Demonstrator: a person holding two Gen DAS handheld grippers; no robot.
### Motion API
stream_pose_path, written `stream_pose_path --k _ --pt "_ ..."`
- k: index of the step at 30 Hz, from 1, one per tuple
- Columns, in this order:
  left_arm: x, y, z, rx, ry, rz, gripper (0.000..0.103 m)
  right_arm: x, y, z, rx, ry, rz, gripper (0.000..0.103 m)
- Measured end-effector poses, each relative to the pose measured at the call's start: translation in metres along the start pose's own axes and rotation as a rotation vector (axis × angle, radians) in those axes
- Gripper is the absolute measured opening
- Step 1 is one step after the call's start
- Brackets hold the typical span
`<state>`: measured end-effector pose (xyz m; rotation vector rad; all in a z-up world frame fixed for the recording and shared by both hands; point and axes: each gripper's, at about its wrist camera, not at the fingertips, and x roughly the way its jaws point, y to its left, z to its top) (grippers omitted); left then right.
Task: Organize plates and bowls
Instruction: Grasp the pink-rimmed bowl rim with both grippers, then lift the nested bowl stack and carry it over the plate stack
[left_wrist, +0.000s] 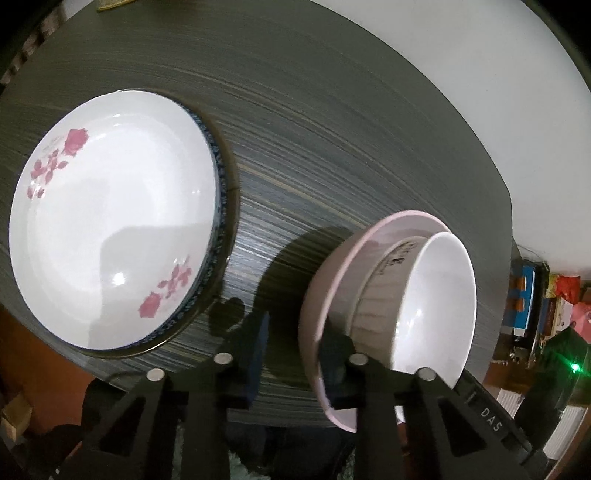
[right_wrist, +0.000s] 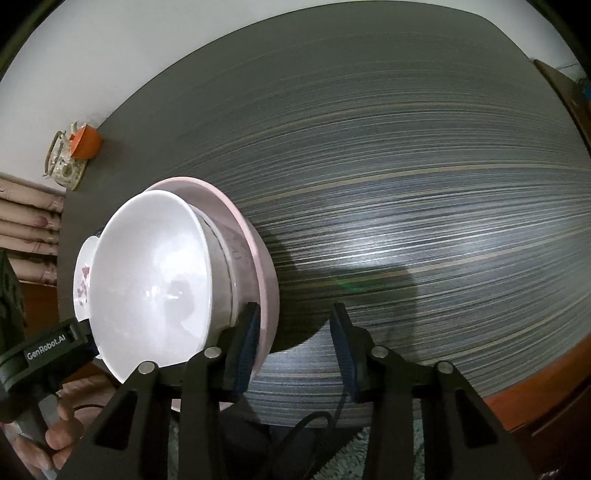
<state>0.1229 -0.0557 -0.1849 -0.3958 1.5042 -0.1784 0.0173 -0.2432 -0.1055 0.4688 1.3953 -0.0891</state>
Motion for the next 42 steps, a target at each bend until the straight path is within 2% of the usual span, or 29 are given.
stream_pose_path --k 7,15,21,28,32,35,42 --pt "0.003 0.001 -0.002 -0.005 -0.003 -0.02 0.02 0.0 -0.004 0.001 0.017 0.01 0.024 0.033" --pt "0.0 0.0 -0.004 0.016 -0.024 -0.005 0.02 -0.003 0.002 0.003 -0.006 0.007 0.028 0.018" --pt "-0.002 -0.008 -0.009 0.05 -0.046 0.025 0.02 -0.006 0.004 0.0 -0.016 0.0 0.028 0.012" --pt "-0.005 -0.013 -0.011 0.078 -0.071 0.055 0.018 -0.009 0.007 -0.001 -0.045 -0.022 0.012 0.012" --pt "-0.003 -0.024 -0.015 0.111 -0.067 0.045 0.007 -0.009 0.009 -0.002 -0.043 -0.026 0.01 0.012" --pt "-0.004 -0.033 -0.019 0.158 -0.103 0.094 0.007 -0.008 0.011 -0.002 -0.043 -0.028 0.008 0.012" --pt "-0.004 -0.041 -0.024 0.18 -0.123 0.117 0.007 -0.007 0.015 -0.002 -0.047 -0.036 0.004 0.012"
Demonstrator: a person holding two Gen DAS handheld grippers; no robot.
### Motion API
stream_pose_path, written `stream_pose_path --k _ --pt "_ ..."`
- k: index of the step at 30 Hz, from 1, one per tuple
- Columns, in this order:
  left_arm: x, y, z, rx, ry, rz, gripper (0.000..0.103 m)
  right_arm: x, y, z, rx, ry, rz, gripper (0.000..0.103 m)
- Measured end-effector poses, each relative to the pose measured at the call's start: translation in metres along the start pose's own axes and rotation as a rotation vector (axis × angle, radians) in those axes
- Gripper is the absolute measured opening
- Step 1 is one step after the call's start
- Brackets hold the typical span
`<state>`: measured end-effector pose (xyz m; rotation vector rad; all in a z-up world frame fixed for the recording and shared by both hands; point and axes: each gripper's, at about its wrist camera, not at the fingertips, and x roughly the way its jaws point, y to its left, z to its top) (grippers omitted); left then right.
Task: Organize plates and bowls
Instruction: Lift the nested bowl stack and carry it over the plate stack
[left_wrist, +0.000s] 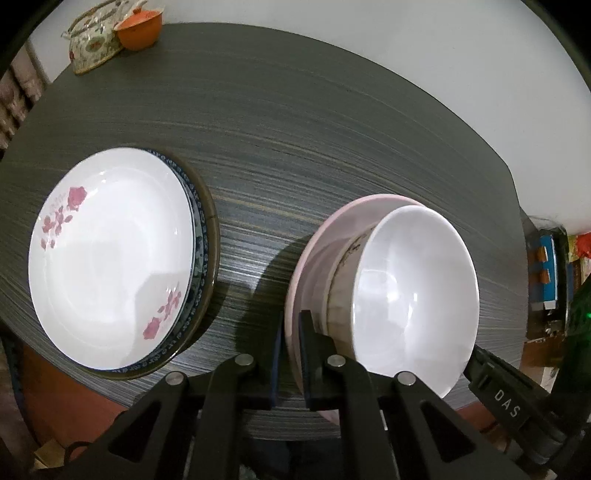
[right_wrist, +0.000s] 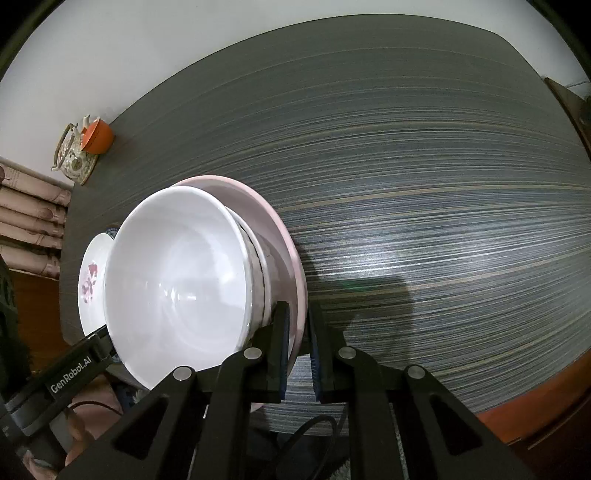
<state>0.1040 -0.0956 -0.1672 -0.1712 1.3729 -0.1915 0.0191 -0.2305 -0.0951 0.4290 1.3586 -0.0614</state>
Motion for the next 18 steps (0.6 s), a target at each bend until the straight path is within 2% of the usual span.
stream_pose_path --k 11,18 --pt "-0.001 -0.014 0.002 0.019 -0.031 0.018 0.007 0.003 0.003 0.001 0.002 -0.006 -0.005 0.012" --pt "-0.002 -0.01 -0.002 0.021 -0.035 0.01 0.007 0.001 0.003 0.002 -0.001 -0.015 -0.004 0.012"
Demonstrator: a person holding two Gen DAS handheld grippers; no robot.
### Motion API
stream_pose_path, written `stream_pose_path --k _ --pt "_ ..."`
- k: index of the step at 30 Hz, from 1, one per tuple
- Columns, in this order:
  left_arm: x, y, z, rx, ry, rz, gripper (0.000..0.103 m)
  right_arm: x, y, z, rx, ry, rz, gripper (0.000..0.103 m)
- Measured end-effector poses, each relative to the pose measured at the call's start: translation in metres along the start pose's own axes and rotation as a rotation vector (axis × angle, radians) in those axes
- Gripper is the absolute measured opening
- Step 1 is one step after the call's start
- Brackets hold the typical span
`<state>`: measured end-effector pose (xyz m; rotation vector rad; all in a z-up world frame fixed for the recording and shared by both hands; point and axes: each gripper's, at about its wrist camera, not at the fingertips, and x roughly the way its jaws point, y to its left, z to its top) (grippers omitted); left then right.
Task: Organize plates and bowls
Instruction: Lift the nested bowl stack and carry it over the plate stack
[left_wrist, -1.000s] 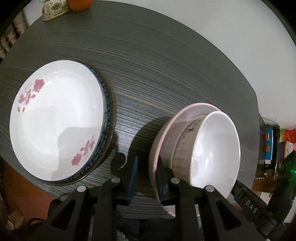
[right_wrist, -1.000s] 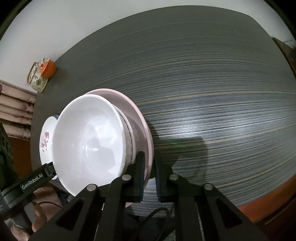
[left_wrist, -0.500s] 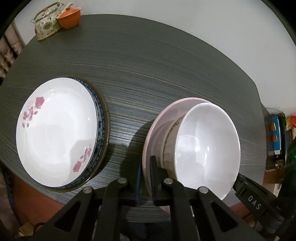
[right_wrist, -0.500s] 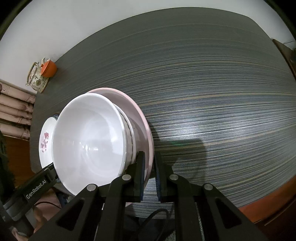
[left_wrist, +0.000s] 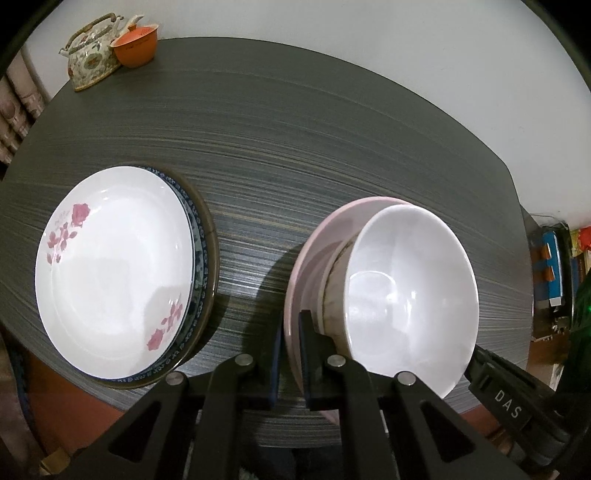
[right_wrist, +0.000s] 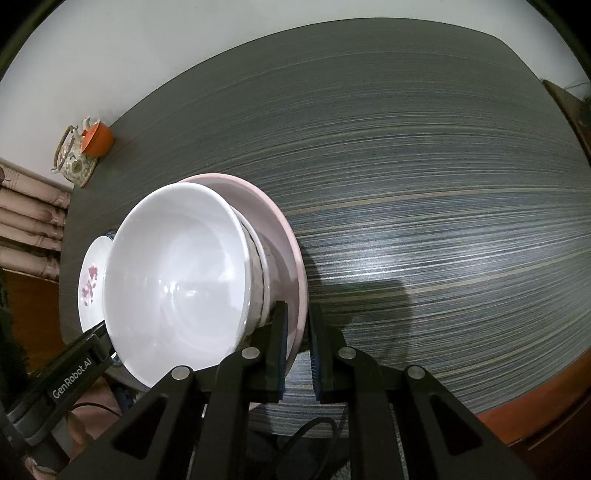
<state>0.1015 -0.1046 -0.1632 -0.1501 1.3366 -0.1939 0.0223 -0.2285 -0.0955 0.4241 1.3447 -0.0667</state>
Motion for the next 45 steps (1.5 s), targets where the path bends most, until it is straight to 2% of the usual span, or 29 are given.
stream_pose_path --k 15,25,37,45 --pt "-0.018 0.015 0.002 -0.004 -0.029 -0.008 0.007 -0.01 0.008 0.002 -0.013 -0.037 0.008 0.012" --pt "-0.038 0.03 0.002 -0.041 -0.074 -0.004 0.007 -0.019 0.029 0.008 -0.06 -0.059 0.013 0.012" --pt "-0.072 0.081 0.004 -0.108 -0.134 0.04 0.007 -0.026 0.087 0.019 -0.174 -0.069 0.042 0.012" --pt "-0.092 0.132 0.0 -0.183 -0.164 0.083 0.007 -0.017 0.14 0.02 -0.261 -0.05 0.076 0.012"
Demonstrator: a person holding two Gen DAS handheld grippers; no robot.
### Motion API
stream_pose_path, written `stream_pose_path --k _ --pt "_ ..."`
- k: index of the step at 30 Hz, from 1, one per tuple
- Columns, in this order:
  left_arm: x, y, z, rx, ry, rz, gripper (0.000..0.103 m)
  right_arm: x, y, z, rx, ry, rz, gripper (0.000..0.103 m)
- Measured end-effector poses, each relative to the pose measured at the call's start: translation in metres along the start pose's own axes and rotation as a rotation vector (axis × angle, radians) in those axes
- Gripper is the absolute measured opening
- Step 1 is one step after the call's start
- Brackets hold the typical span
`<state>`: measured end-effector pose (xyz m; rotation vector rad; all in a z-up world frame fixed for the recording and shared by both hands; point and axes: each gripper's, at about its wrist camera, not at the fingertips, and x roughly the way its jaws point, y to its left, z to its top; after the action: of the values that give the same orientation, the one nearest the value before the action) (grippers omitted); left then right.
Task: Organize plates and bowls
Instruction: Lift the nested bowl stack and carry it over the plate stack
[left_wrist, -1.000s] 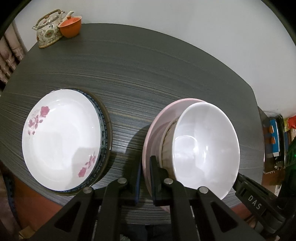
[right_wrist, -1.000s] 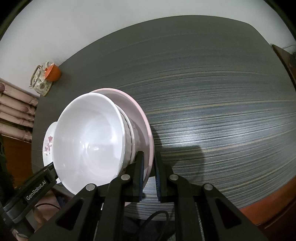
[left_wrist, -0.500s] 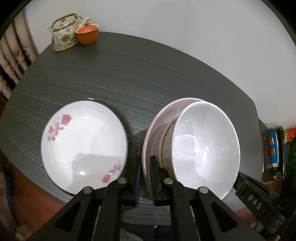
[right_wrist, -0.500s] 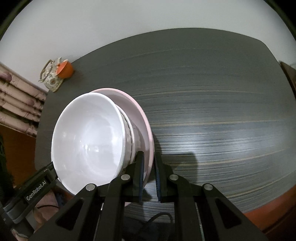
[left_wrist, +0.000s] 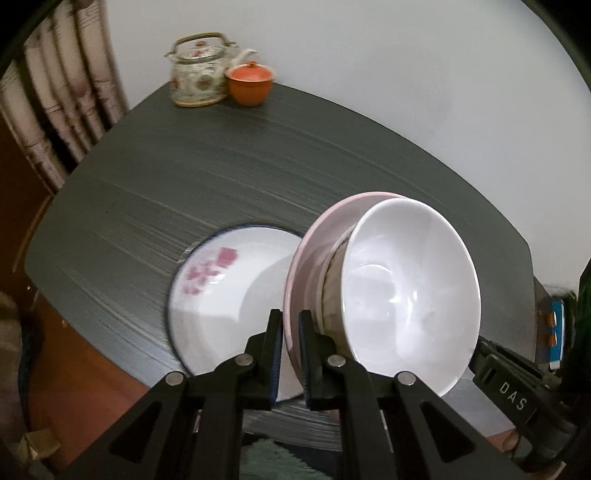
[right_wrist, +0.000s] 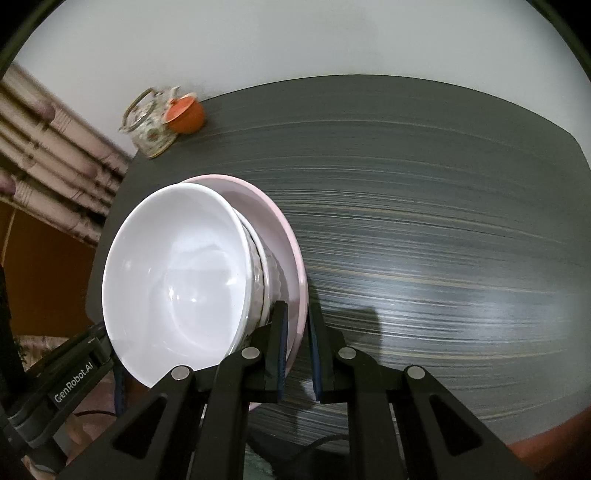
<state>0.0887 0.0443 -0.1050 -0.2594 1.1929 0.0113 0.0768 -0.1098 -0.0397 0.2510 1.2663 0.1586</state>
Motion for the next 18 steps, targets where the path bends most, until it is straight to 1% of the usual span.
stream_pose_path --k 5,10,18 --pt "-0.002 0.031 0.002 -0.042 0.003 0.017 0.007 0.016 0.029 0.003 -0.042 0.027 0.022 0.012" --pt "0.001 0.05 0.004 -0.068 0.012 0.027 0.007 0.033 0.053 0.005 -0.063 0.056 0.03 0.012" --pt "0.006 0.074 0.006 -0.095 0.034 0.026 0.007 0.05 0.071 0.004 -0.077 0.082 0.017 0.012"
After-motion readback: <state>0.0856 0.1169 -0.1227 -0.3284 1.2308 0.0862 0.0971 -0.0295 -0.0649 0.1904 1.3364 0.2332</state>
